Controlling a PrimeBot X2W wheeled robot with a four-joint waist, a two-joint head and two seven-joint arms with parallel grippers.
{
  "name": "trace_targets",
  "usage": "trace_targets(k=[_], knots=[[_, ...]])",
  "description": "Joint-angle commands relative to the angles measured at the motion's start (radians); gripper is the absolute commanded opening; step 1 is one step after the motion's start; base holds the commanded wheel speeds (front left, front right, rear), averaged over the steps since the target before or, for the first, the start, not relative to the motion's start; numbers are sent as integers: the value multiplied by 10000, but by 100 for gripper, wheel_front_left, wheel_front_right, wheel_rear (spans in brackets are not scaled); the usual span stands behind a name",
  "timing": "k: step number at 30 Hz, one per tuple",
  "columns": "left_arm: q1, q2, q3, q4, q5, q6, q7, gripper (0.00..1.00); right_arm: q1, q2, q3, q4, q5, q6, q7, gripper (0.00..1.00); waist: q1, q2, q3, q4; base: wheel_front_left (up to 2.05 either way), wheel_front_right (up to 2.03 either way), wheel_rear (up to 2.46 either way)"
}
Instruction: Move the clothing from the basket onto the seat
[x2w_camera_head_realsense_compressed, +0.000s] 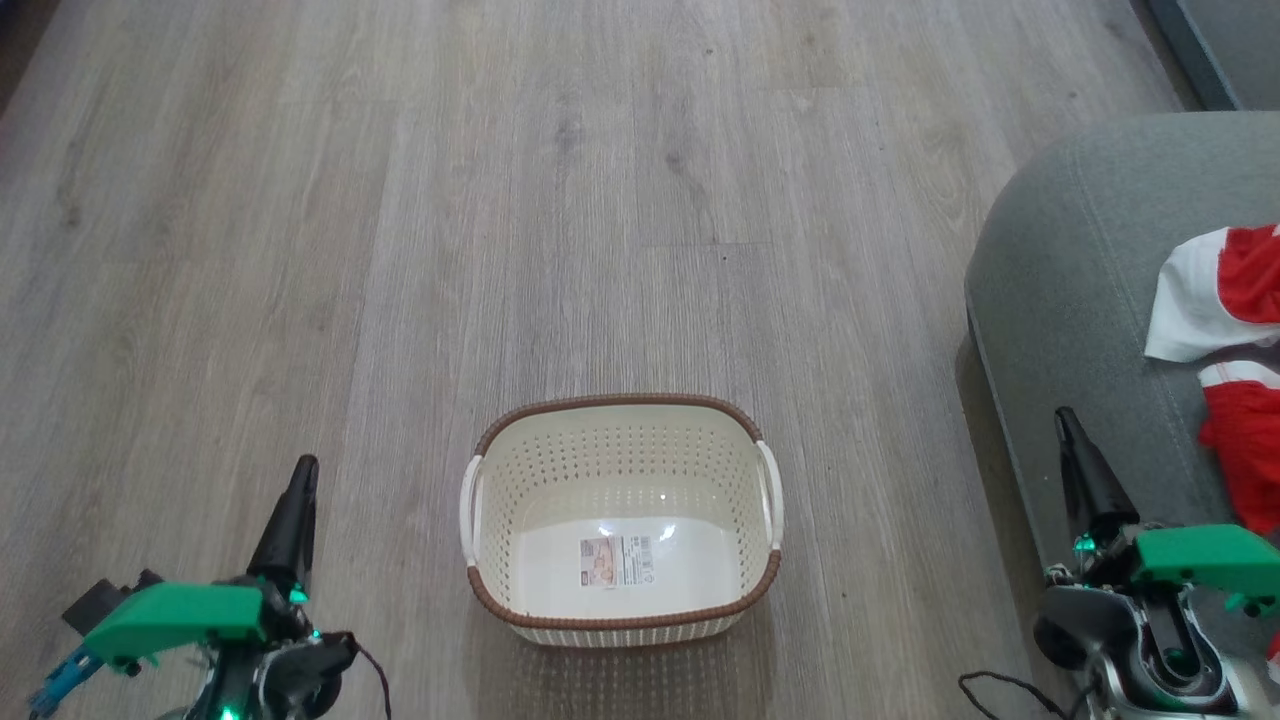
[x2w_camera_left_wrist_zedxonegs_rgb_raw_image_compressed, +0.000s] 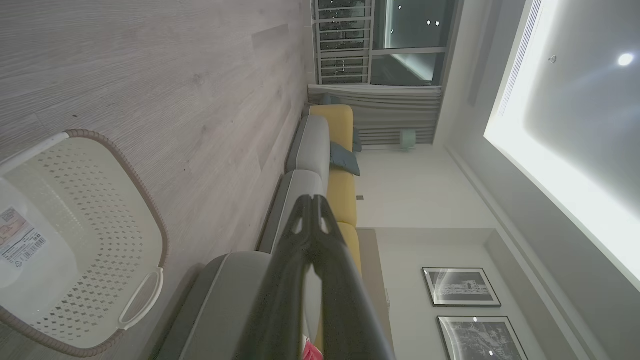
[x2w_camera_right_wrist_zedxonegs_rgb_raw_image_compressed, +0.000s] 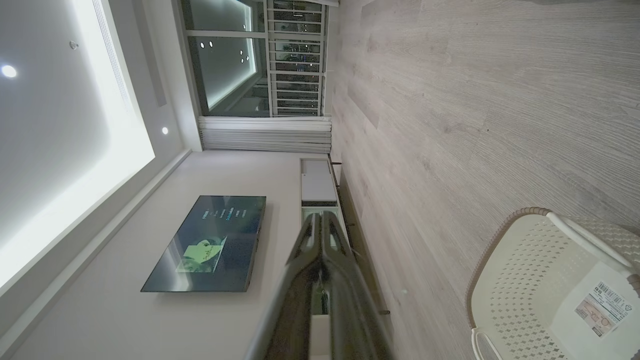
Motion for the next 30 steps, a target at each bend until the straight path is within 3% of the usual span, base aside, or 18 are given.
trace_targets(k=[1,30], knots=[[-501,74,373,-340,-62,-19,77,0,-206,-7,170,-391,57,-2,61,0,0,0,1,0,0,0,0],[-501,74,371,-341,-63,-19,76,0,-206,-7,172,-391,58,-2,60,0,0,0,1,0,0,0,0]])
